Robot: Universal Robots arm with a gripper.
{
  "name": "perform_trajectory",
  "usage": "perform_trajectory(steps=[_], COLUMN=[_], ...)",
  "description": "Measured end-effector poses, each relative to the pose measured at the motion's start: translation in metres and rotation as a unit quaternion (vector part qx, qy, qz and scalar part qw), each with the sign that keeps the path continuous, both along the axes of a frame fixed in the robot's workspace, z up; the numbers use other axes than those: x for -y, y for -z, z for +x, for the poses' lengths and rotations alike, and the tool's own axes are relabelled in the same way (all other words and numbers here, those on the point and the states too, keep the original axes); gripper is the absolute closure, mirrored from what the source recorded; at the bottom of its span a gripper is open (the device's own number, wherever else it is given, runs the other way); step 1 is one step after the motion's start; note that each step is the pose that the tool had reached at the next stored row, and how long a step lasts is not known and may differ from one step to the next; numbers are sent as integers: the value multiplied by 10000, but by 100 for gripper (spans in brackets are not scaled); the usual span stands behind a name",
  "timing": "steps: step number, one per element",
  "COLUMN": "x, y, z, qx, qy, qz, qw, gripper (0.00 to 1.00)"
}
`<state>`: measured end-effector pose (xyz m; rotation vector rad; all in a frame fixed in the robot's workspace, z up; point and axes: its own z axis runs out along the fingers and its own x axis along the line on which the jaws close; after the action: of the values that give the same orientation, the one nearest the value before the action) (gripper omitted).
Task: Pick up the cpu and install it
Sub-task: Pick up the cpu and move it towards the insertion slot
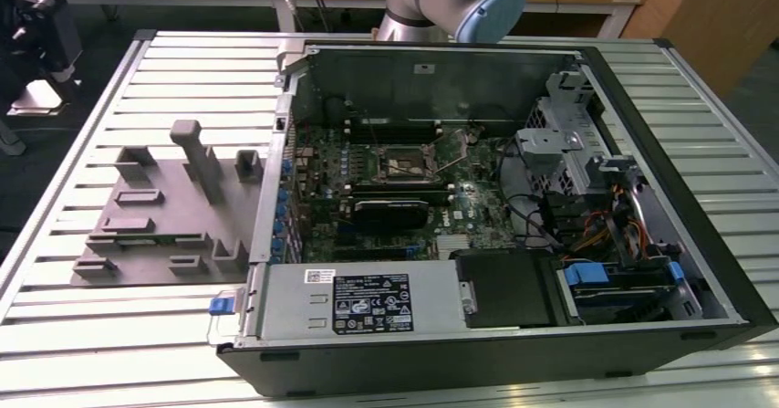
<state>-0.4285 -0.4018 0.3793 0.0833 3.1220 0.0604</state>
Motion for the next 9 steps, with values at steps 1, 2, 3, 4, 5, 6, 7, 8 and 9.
perform_trajectory(steps=[1,2,3,4,5,6,7,8,9], x=[0,0,0,0,0,0,-1,-1,0], y=[-5,-5,-4,-5,-7,-7,-8,-8,-7], z=[0,0,0,0,0,1,5,11,19], qx=[1,1,2,1,0,0,-1,-1,0], qy=[0,0,0,0,0,0,1,0,0], qz=[1,1,1,1,1,0,0,0,1], qw=[10000,10000,10000,10000,10000,10000,10000,10000,10000], gripper=[46,46,46,46,46,46,46,46,46])
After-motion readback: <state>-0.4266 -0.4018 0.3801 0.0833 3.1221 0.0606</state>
